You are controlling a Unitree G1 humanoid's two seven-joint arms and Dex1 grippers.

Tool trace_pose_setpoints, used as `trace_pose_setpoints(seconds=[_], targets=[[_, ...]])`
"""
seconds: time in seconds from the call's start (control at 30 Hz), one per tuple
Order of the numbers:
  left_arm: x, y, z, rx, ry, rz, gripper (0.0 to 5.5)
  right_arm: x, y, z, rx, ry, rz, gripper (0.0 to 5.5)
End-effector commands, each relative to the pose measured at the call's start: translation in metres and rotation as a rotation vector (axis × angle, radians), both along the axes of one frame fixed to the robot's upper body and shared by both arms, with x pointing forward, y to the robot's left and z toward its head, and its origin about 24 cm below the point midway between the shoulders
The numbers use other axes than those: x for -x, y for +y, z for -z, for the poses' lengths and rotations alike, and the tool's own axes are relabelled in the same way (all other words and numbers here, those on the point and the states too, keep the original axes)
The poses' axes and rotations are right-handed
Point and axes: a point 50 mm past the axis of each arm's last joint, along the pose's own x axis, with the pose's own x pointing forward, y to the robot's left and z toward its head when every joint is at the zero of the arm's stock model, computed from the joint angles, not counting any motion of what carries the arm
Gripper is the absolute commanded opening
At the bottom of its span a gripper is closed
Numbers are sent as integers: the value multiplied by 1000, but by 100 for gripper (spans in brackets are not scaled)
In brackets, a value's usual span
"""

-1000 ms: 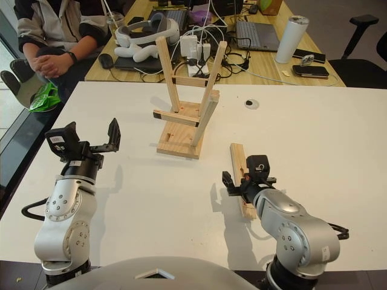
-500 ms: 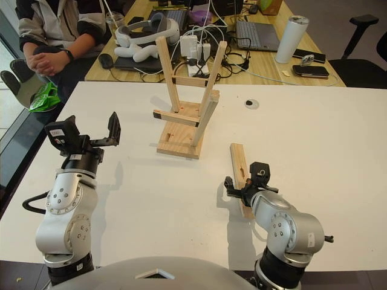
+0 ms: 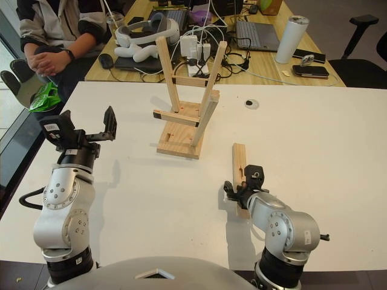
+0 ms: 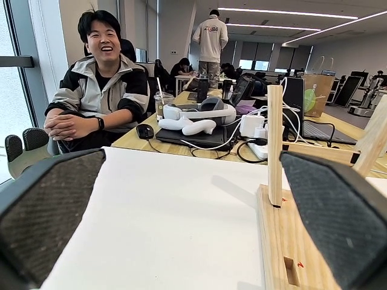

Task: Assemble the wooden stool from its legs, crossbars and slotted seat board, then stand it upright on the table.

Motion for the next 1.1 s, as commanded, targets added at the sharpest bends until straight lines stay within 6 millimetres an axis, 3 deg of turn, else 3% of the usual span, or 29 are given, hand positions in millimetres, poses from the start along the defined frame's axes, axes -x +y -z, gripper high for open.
trace_pose_setpoints(seconds=[0.03, 0.3, 0.6, 0.77, 0.93, 1.1], targets=[[-2, 1, 0, -10, 11, -6, 540, 2, 2, 3, -9, 24, -19, 328], [-2, 3, 0, -12, 14, -10, 540, -3, 4, -5, -25, -24, -29, 215], [-4, 4, -1, -29, 13, -5, 540, -18, 2, -28, 33, -173, -18, 214], [-14, 16, -11, -58, -18, -19, 540, -50, 3, -74, 176, -533, -76, 214], [-43, 41, -49, 13, -107, -26, 540, -76, 17, -131, 191, -906, -110, 214], [-61, 27, -92, 83, -163, 220, 540, -86, 27, -166, 160, -1141, -170, 213]])
